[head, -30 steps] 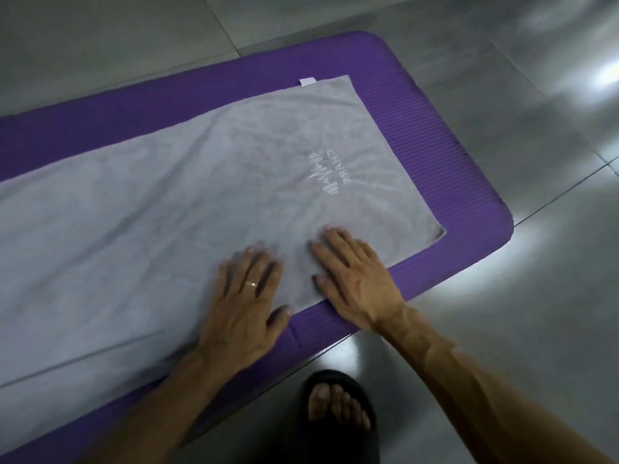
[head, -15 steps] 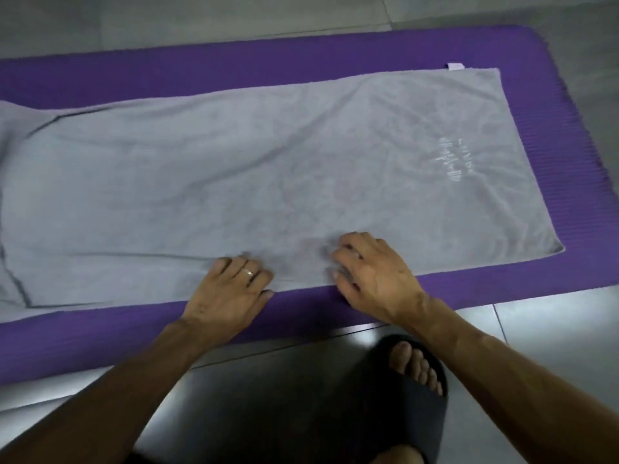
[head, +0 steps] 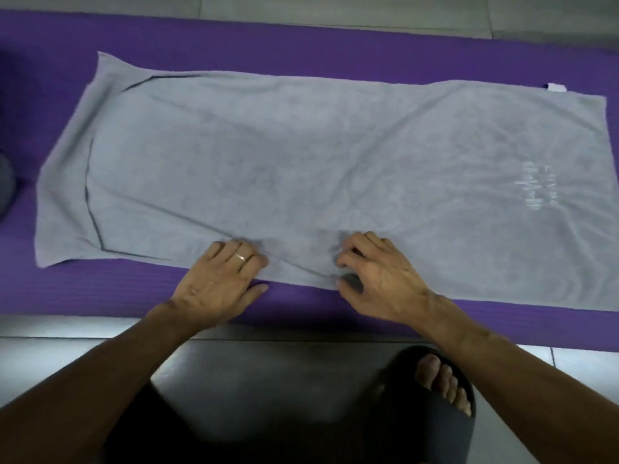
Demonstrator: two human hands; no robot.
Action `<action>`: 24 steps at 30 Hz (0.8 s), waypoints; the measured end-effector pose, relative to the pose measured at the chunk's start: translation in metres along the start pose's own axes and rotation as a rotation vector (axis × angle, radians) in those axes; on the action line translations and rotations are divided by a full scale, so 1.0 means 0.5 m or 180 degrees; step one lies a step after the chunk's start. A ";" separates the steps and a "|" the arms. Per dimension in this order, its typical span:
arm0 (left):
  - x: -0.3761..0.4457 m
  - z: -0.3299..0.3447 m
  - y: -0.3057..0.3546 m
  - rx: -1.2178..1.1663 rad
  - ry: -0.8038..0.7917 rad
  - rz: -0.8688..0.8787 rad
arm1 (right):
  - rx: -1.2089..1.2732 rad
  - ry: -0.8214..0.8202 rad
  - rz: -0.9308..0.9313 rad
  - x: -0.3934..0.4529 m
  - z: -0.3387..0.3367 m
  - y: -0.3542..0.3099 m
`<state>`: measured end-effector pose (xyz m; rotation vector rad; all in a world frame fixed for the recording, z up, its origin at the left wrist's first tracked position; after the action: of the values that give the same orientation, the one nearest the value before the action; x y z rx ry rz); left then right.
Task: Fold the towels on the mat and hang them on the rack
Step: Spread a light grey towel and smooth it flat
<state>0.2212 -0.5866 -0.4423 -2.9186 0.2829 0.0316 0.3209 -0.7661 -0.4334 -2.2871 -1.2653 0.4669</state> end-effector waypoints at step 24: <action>0.386 0.061 -0.271 -0.0605 -0.0022 -0.1387 | -0.0655 0.0637 0.0877 0.496 -0.187 0.204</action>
<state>0.4366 -0.4864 -0.4521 -3.0965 -0.3799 0.0009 0.5662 -0.6232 -0.4288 -2.6219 -0.9428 0.1984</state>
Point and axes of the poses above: each hand's wrist, its own x-axis towards the middle knuckle, its own z-axis out of the palm, y = z × x, the point moved 7 cm from there along x, towards the middle knuckle, and after that the axes turned 14 degrees about x, right-handed, at the moved point
